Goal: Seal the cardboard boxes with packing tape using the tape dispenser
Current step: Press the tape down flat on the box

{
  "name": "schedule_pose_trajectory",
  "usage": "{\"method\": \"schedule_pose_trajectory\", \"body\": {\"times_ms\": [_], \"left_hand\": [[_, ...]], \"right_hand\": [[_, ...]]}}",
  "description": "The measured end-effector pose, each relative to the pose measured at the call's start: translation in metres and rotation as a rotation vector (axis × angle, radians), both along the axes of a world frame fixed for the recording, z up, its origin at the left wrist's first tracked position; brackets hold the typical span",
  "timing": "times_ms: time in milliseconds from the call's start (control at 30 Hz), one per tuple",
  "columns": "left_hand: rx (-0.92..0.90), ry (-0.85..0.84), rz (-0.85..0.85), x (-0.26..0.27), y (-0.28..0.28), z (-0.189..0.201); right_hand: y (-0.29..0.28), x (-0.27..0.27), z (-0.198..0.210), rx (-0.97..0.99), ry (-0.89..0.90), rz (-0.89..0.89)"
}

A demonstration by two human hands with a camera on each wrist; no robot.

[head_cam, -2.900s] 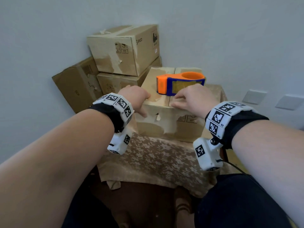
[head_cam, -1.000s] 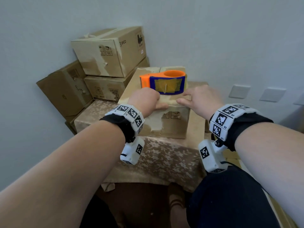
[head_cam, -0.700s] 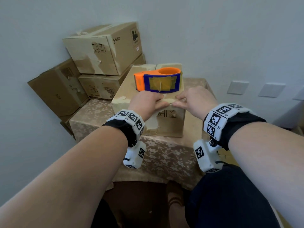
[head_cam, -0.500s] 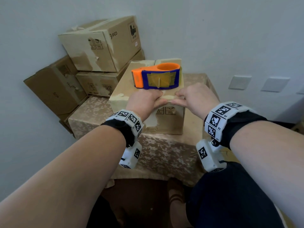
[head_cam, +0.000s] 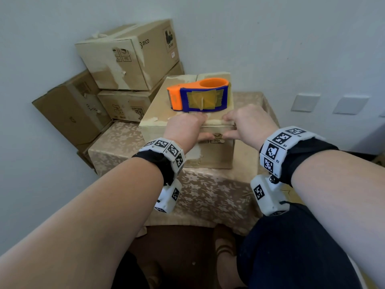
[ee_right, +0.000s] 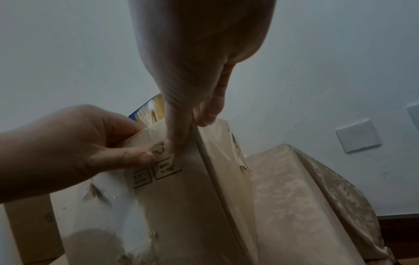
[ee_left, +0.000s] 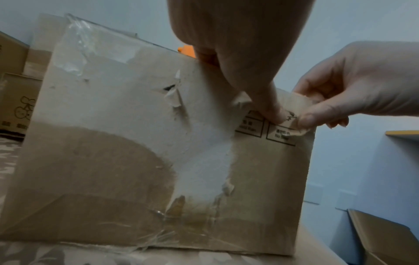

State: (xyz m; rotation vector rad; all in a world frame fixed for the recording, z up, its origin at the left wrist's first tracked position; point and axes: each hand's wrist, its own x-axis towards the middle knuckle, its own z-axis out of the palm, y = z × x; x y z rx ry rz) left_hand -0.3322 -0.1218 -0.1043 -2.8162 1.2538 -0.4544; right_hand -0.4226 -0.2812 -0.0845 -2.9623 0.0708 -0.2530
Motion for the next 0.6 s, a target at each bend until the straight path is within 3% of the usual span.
{"method": "schedule_pose_trajectory", "body": {"times_ms": [267,600], "left_hand": [[-0.084,0.072,0.083,-0.0050,-0.0069,0.0068],[-0.001,0.084,0.063,-0.0057,-0.0067,0.0081]], "right_hand": [[-0.0081,0.0000,0.0077,0.041,0.019,0.072],[-0.0090,0.0043,0.0060,-0.019,0.043,0.076]]}}
